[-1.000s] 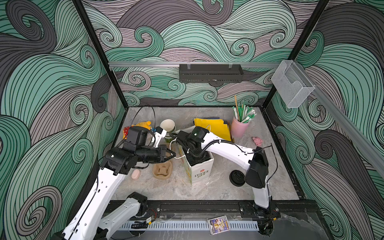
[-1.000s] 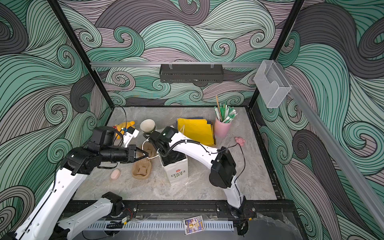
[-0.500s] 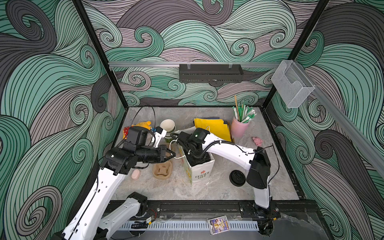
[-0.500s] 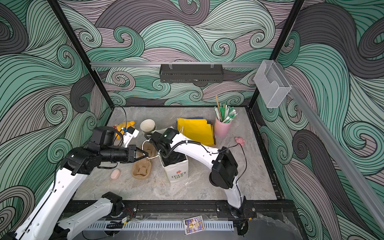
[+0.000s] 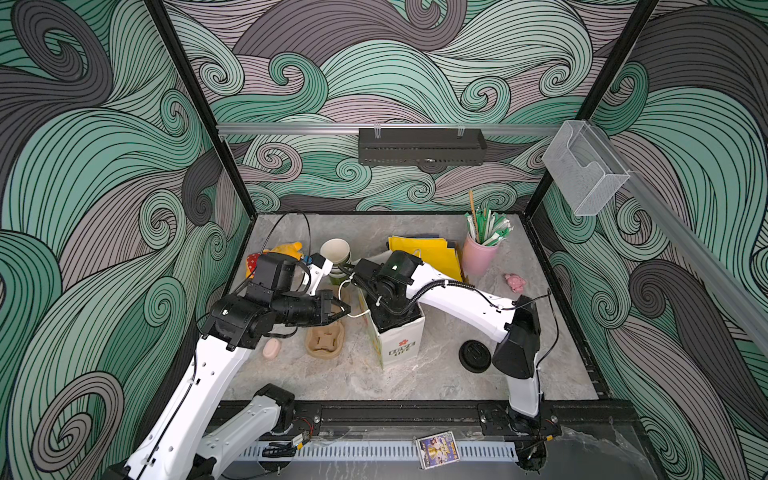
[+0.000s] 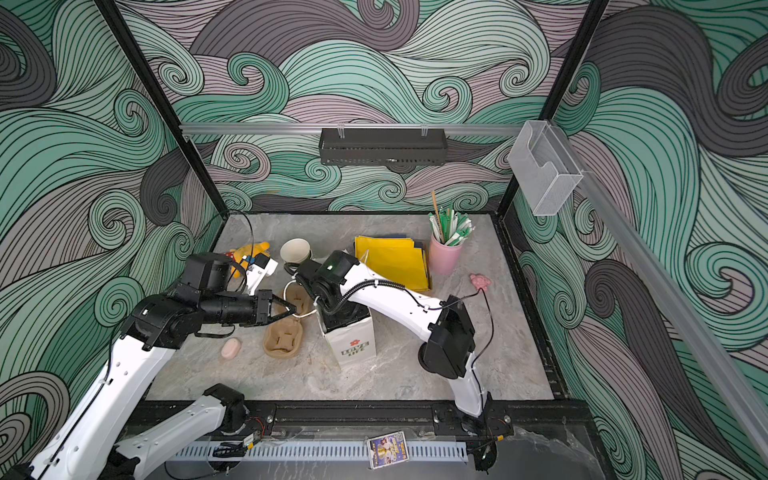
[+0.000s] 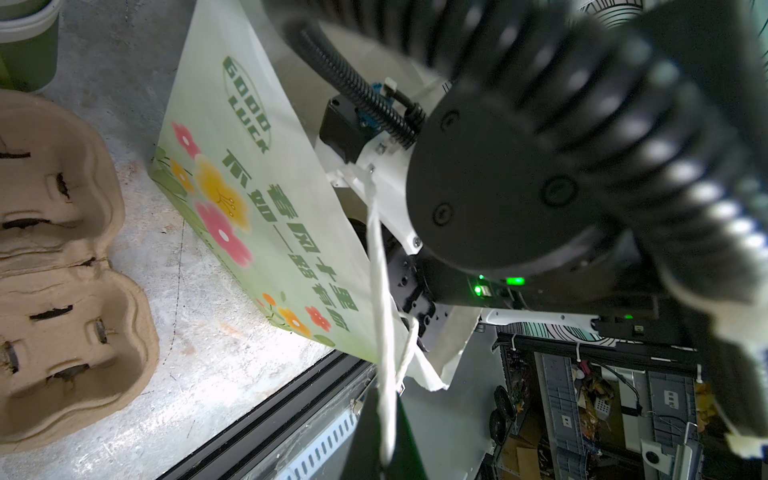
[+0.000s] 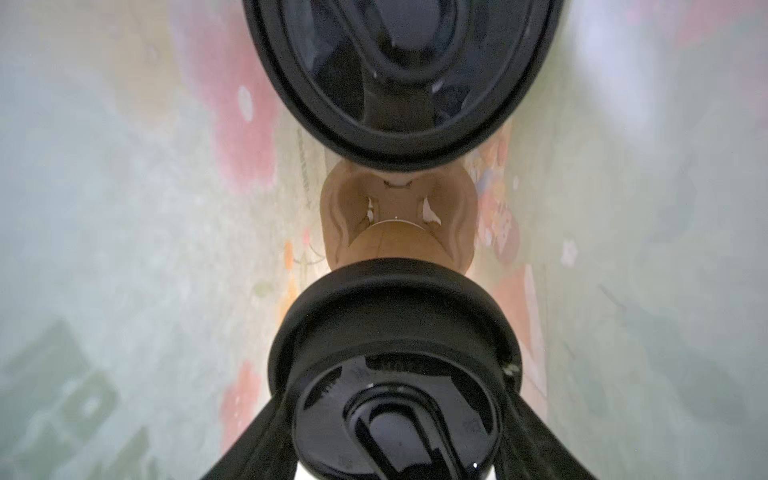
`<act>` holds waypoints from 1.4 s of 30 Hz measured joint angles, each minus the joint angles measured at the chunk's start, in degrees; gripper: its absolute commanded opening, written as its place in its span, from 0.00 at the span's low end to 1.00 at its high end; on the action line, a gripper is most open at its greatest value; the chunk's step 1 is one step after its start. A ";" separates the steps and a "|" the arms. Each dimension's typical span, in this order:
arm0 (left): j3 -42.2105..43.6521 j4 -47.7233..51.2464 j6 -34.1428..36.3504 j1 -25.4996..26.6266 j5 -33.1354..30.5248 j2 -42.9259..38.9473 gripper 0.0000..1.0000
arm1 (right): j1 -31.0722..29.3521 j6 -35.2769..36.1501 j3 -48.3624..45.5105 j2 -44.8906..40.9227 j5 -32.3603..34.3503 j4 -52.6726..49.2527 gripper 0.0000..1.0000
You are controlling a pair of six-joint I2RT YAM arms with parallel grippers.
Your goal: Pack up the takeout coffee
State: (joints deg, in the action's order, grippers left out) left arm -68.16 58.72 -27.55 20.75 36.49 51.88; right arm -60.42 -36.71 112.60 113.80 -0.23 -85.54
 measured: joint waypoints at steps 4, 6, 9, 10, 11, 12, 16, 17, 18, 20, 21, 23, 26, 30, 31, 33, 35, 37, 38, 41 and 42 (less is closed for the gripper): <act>0.00 0.02 0.00 0.00 -0.02 0.02 0.00 | 0.00 -0.35 0.00 0.00 -0.63 -1.64 0.58; 0.00 0.02 0.00 0.00 -0.02 0.02 0.00 | 0.00 -0.35 0.00 0.02 -1.01 -1.95 0.58; 0.00 0.02 0.07 0.00 -0.02 0.02 0.00 | 0.00 -0.33 0.00 0.48 -1.36 -2.12 0.58; 0.00 0.02 0.07 0.00 -0.02 0.02 0.00 | 0.00 -0.33 0.00 0.76 -1.40 -1.99 0.58; 0.00 0.02 0.07 0.00 -0.02 0.02 0.00 | 0.00 -0.31 0.00 1.20 -1.55 -1.81 0.58; 0.00 0.02 0.07 0.00 -0.04 0.02 0.00 | 0.00 -0.28 0.00 1.46 -1.73 -1.62 0.58; 0.00 0.11 0.07 0.00 -0.09 0.02 0.00 | 0.00 -0.22 -0.61 2.10 -2.29 0.00 0.58; 0.00 0.17 0.09 0.00 -0.11 0.02 0.00 | 0.00 -0.24 -0.96 2.10 -2.40 0.35 0.58; 0.00 0.20 0.09 0.00 -0.15 0.02 0.00 | 0.00 -0.24 -1.27 2.10 -2.47 0.63 0.58; 0.00 0.20 0.09 0.00 -0.24 0.02 0.00 | 0.00 -0.31 -2.03 2.10 -2.69 1.22 0.58; 0.00 0.20 0.09 0.00 -0.28 0.02 0.00 | 0.02 -0.37 -2.38 2.10 -2.75 1.42 0.58; 0.00 0.22 0.09 0.00 -0.31 0.02 0.00 | 0.02 -0.50 -3.13 2.08 -2.86 1.84 0.58; 0.00 0.22 0.11 0.00 -0.33 0.02 0.00 | 0.07 -1.01 -4.76 1.68 -2.91 2.62 0.58; 0.00 0.22 0.11 0.00 -0.37 0.02 0.00 | 0.07 -1.40 -6.45 0.55 -2.89 4.00 0.58; 0.00 0.22 0.11 0.00 -0.39 0.02 0.00 | 0.07 -1.44 -6.60 0.44 -2.86 4.15 0.58; 0.00 0.22 0.11 0.00 -0.48 0.02 0.00 | 0.07 -1.44 -6.62 0.42 -2.84 4.31 0.57; 0.00 0.22 0.11 0.00 -0.50 0.02 0.00 | 0.09 -1.46 -6.56 0.39 -2.80 4.28 0.57; 0.00 0.24 0.11 0.00 -0.52 0.02 0.00 | 0.07 -1.49 -6.16 0.39 -2.67 3.93 0.57; 0.00 0.24 0.11 0.00 -0.52 0.02 0.00 | 0.07 -1.51 -5.79 0.39 -2.56 3.76 0.57; 0.00 0.35 0.11 0.00 -0.52 0.02 0.00 | 0.07 -1.46 -3.87 0.39 -1.86 2.93 0.57; 0.00 0.42 0.11 0.00 -0.55 0.02 0.00 | 0.07 -1.49 -3.21 0.39 -1.64 2.69 0.57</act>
State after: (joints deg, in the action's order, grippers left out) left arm -68.16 59.13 -27.44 20.75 35.94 51.90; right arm -60.36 -38.20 109.38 114.19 -1.87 -82.85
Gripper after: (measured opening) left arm 0.048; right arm 0.646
